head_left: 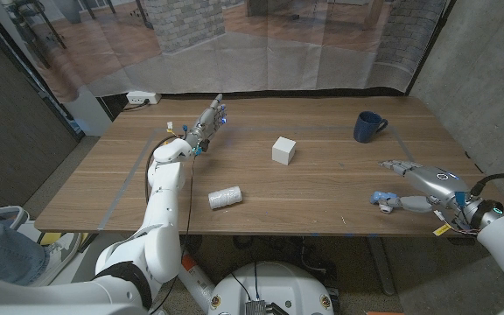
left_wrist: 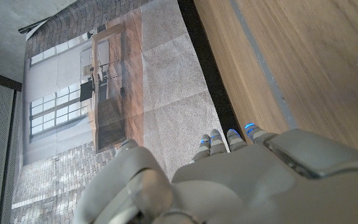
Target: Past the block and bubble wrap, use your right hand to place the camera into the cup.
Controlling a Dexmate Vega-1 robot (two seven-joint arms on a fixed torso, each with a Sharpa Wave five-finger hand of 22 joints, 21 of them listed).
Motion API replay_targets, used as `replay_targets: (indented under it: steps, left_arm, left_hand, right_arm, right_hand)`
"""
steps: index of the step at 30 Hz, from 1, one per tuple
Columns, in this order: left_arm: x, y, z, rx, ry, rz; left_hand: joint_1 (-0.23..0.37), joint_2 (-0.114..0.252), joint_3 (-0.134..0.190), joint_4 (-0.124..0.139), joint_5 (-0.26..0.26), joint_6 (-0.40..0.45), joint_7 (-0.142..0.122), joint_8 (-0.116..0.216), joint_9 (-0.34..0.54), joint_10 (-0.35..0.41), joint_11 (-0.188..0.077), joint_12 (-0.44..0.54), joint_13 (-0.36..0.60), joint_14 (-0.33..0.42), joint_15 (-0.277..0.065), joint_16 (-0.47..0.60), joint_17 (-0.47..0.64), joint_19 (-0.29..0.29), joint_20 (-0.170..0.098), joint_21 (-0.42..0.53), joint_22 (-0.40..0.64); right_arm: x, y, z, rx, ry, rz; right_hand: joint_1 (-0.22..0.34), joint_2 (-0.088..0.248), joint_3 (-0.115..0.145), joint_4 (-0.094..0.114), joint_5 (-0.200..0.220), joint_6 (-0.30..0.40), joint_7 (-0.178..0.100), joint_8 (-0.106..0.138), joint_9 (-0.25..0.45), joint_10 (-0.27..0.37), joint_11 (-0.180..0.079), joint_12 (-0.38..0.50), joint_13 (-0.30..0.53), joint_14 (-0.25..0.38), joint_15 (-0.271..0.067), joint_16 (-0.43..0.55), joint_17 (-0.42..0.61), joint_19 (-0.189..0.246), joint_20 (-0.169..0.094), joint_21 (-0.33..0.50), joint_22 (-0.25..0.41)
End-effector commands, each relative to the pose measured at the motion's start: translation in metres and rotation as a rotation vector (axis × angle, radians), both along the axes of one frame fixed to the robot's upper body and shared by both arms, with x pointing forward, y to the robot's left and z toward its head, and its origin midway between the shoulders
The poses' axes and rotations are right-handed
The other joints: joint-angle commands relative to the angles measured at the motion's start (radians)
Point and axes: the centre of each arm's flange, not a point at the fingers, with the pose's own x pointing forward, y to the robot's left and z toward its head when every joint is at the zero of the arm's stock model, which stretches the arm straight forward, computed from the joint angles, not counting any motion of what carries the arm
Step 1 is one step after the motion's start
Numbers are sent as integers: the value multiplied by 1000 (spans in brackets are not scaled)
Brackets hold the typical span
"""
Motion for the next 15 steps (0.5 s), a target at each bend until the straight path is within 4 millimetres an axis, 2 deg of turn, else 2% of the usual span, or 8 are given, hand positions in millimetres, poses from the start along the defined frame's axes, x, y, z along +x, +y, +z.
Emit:
replay_targets:
  steps: [1,7,11,15]
  left_arm:
    - [2,-1,2,-1,-1,-1]
    - [3,-2,2,0,2,-2]
    - [4,-2,2,1,4,-3]
    - [4,-2,2,-1,2,-2]
  left_hand:
    - [6,4,-5,-2,-1,5,0,4,4,0,-1,2,4,4,-2,4,5,2,5,-2,4]
    - [6,5,-7,-2,-1,5,0,4,4,0,-1,2,4,3,-1,3,6,2,6,-2,4]
    - [7,5,-7,-2,-1,5,0,4,4,0,0,1,4,1,-1,3,6,1,5,-3,4]
    - [7,6,-8,-2,-1,6,1,4,4,-1,1,1,4,0,0,2,6,1,4,-3,4]
  right_arm:
    - [2,3,-1,-36,58,-35]
    - [5,3,-3,-43,93,-58]
    - [7,4,-6,-53,102,-59]
    - [8,5,-6,-66,105,-63]
  right_hand:
    - [7,-5,-5,-2,4,10,-1,7,5,10,4,3,2,13,3,4,4,10,-1,-4,3]
    - [10,-4,-8,-2,5,19,2,10,5,24,3,8,2,27,6,7,4,15,-5,-8,2]
    - [15,0,-10,-1,5,39,-7,15,5,53,-1,18,2,40,2,8,4,23,-10,-12,2]
    - [18,0,-11,-2,5,47,-12,17,5,55,-2,18,2,44,-3,7,4,26,-12,-14,2]
